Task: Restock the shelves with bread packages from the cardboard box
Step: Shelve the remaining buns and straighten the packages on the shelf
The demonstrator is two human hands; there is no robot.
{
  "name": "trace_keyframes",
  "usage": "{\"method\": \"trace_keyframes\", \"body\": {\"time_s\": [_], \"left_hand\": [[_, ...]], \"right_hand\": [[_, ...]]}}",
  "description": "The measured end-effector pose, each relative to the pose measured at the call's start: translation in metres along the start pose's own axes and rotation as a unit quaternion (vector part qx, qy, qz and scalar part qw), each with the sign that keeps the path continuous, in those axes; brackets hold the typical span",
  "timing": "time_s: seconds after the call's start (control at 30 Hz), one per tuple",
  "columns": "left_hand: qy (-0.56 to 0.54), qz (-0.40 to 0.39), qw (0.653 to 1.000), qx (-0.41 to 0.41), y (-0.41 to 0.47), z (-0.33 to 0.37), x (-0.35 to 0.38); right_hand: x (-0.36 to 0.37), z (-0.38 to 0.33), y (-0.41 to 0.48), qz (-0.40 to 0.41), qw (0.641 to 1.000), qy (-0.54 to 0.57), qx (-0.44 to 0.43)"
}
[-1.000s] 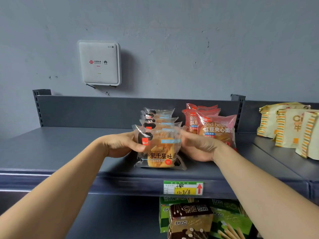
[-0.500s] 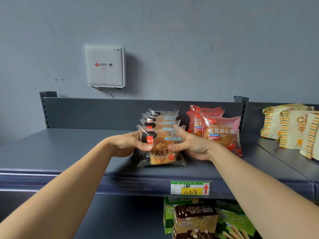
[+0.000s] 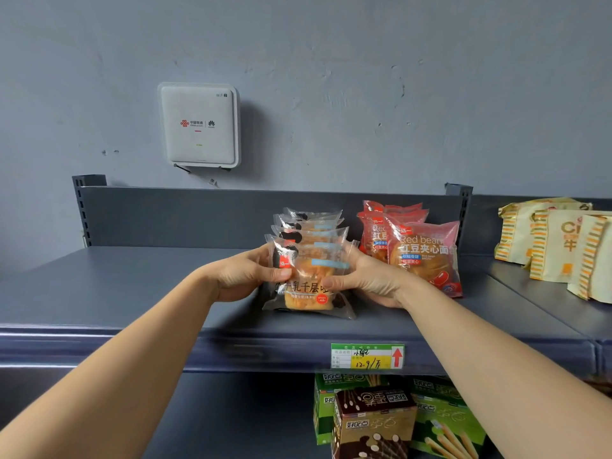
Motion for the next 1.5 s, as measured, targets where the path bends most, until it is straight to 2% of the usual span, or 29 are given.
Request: {"method": "trace_keyframes", "body": {"time_s": [0.1,0.17,0.23,0.3,0.4,0.5,0.7,0.8,1.07,1.17,1.37,1.43,1.5], "left_hand": [[0.005,0.016,1.000,0.009,-0.006,0.008,-0.006],[-0.016,0.083,0.996,0.011,-0.010,0.018,-0.021],[-0.042,0.148,0.988,0.026,-0.015,0.037,-0.028],[-0.069,0.224,0.970,0.060,-0.019,0.059,-0.035],[-0.052,0.342,0.935,0.084,-0.021,0.081,-0.046],[0.004,0.391,0.913,0.115,-0.017,0.104,-0.038],[0.198,0.403,0.883,0.139,-0.003,0.138,0.015],[0.306,0.410,0.851,0.120,0.008,0.142,0.046],[0.517,0.421,0.742,0.076,0.052,0.130,0.115],[0.549,0.412,0.726,0.048,0.068,0.116,0.131],[0.594,0.365,0.716,-0.039,0.091,0.082,0.145],[0.571,0.347,0.741,-0.067,0.097,0.074,0.145],[0.514,0.340,0.781,-0.100,0.099,0.067,0.145]], "right_hand": [[-0.001,-0.009,-0.005,0.004,1.000,0.004,-0.014],[-0.005,-0.015,-0.008,0.023,0.999,0.007,-0.023],[-0.017,-0.020,-0.012,0.079,0.997,0.016,-0.017],[-0.033,-0.029,-0.017,0.142,0.990,0.015,-0.023],[-0.053,-0.044,-0.027,0.198,0.979,0.018,-0.047],[-0.078,-0.057,-0.045,0.264,0.962,-0.019,-0.062],[-0.139,-0.064,-0.089,0.370,0.919,-0.119,-0.063],[-0.166,-0.057,-0.105,0.391,0.910,-0.130,-0.052],[-0.217,-0.027,-0.126,0.369,0.917,-0.153,-0.020],[-0.226,-0.008,-0.127,0.341,0.928,-0.152,0.013],[-0.223,0.024,-0.116,0.268,0.952,-0.138,0.053],[-0.222,0.027,-0.112,0.259,0.956,-0.130,0.053],[-0.220,0.028,-0.108,0.251,0.958,-0.126,0.050]]}}
Point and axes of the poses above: each hand's wrist, its own y-axis towards the middle knuckle, its own x-axis out of the palm, z = x × y, the point moved 10 cm from there along y, towards the middle knuckle, and after that the axes turned 6 degrees about -x, right-handed, at the moved point
